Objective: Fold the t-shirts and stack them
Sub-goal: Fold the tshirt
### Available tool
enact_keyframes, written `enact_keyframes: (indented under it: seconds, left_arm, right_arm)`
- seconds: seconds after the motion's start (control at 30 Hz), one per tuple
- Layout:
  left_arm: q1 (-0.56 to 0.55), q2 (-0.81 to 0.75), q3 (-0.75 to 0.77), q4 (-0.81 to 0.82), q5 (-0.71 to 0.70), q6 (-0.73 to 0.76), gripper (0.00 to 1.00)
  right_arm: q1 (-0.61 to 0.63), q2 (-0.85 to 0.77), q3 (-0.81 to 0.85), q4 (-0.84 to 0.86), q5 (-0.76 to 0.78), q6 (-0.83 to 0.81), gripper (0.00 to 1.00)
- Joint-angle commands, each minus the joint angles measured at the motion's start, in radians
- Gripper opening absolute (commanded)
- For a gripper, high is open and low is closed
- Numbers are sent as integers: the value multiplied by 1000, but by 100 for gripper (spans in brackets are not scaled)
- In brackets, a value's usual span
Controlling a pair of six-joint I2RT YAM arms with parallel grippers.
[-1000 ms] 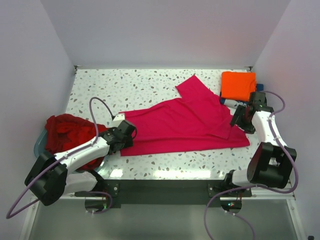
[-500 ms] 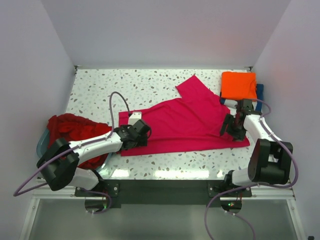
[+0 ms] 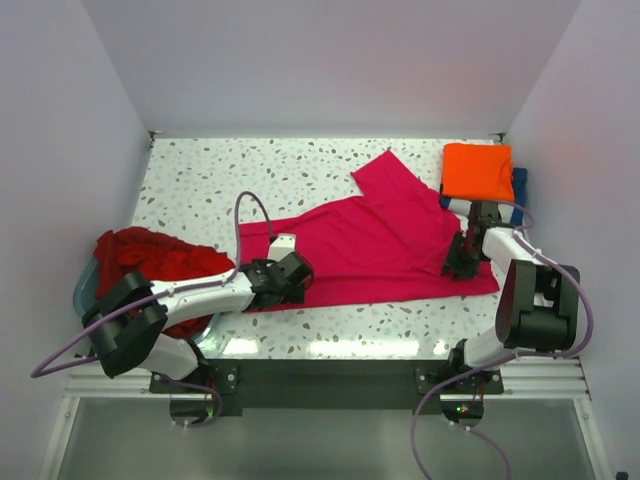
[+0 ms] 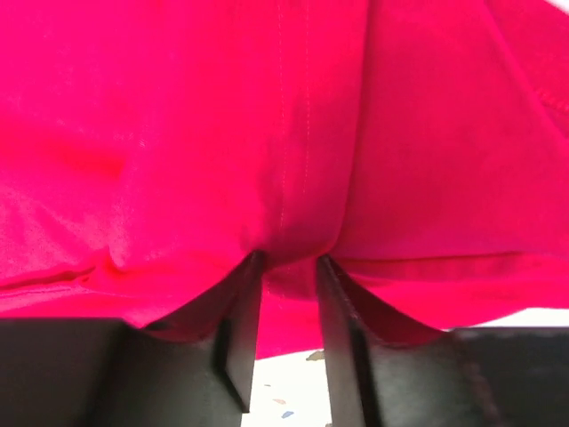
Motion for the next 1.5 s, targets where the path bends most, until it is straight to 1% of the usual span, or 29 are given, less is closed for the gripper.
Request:
enact_keyframes:
  seconds: [0.0,0.07,0.1,0.17,0.2,0.23,0.4,0.57,0.7,0.9,1.0,1.27,1.3,1.33,1.37,1.4,1.43,1.47]
  left_arm:
    - [-6,5,-28,63,-7,-47,82]
    - [-6,6,-53,75,1,-58,82]
    - [-6,8,-69,79,9,-67,82]
    - [-7,6,-83,90,18,-75,82]
    - [-7,6,-97,93,22,-80,82]
    - [-9,5,-103,96,24,-81,82]
    - [-12,2,-134,112,30,-92,82]
    - [-18,-8,-177,112,32,-110,82]
    - [-20,-31,-224,107,39,-130,82]
    - [-18,-66,-261,96,50,-156,82]
    - [-21,-64,-269,95,59,-169,82]
    - [-32,-83,-266,67,61,-190,82]
    - [-35,-86,-264,66,59,-192,82]
    - [-35,-84,-261,58,58,-192,82]
    - [-33,-87,-254,55,56,-190,82]
    - [-35,-86,-249,52,55,-189,83]
    - [-35,-86,-244,46,52,-187,84]
    - [-35,-87,-237,43,50,-186,85]
  right_arm:
    - [2,6,-7,56,-38,13,32]
    - [4,14,-4,53,-44,8,24]
    - [4,12,-1,48,-44,8,17]
    - [2,-3,2,42,-41,8,9]
    - [2,-12,7,41,-38,8,2]
    - [2,-17,13,38,-39,6,0]
    - [15,-45,56,13,-38,12,0]
    - [45,-26,155,-1,-36,29,0]
    - [84,30,264,-13,-22,45,0]
    - [143,132,364,-5,-10,75,0]
    - [193,178,425,-2,2,85,0]
    - [240,270,511,-19,11,82,0]
    - [243,271,519,-19,10,82,3]
    - [245,273,520,-18,4,80,11]
    - [245,271,525,-21,-1,80,22]
    - [246,262,524,-24,-1,82,45]
    - [246,251,519,-25,2,80,53]
    - [246,241,513,-33,8,80,58]
